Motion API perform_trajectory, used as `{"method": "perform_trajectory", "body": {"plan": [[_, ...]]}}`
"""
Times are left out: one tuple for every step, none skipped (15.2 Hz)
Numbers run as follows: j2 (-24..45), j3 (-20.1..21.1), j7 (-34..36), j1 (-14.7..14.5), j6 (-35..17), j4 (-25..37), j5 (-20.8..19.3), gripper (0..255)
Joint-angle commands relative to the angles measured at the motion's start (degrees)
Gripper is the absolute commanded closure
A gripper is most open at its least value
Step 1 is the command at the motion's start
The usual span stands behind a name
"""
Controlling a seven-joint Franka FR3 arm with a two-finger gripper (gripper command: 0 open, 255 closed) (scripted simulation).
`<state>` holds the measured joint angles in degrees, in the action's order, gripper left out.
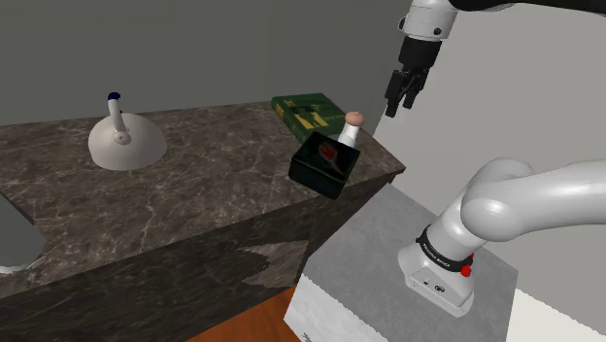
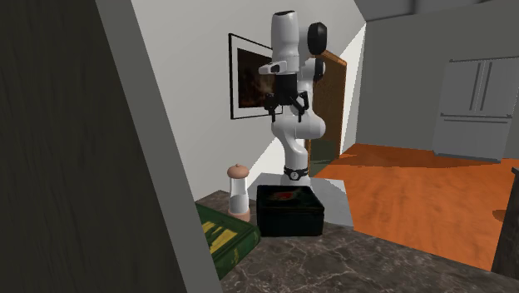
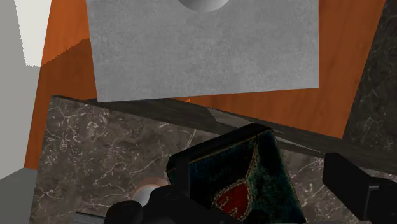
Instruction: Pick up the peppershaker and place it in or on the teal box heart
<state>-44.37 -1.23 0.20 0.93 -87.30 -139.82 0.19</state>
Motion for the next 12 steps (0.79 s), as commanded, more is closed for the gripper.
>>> {"method": "perform_trajectory", "body": {"plan": [[0.0, 0.0, 0.0, 0.0, 0.0, 0.0, 0.0, 0], [2.0, -0.4, -0.1, 0.4, -1.5, 0.4, -0.4, 0], [4.0, -0.9, -0.3, 0.7, -2.9, 0.9, -0.8, 0], [6.1, -1.3, -0.4, 1.1, -4.3, 1.4, -1.1, 0], [8.2, -1.7, -0.5, 1.4, -5.7, 2.0, -1.5, 0], [10.3, -2.1, -0.7, 1.7, -7.0, 2.7, -1.8, 0], [12.4, -2.6, -0.8, 2.0, -8.3, 3.4, -2.0, 0], [14.6, -3.0, -0.9, 2.3, -9.5, 4.3, -2.3, 0], [16.7, -3.4, -1.0, 2.6, -10.6, 5.2, -2.5, 0], [18.9, -3.8, -1.1, 2.9, -11.7, 6.1, -2.7, 0], [21.1, -4.3, -1.2, 3.2, -12.7, 7.2, -2.9, 0], [23.2, -4.7, -1.4, 3.4, -13.7, 8.3, -3.0, 0]]}}
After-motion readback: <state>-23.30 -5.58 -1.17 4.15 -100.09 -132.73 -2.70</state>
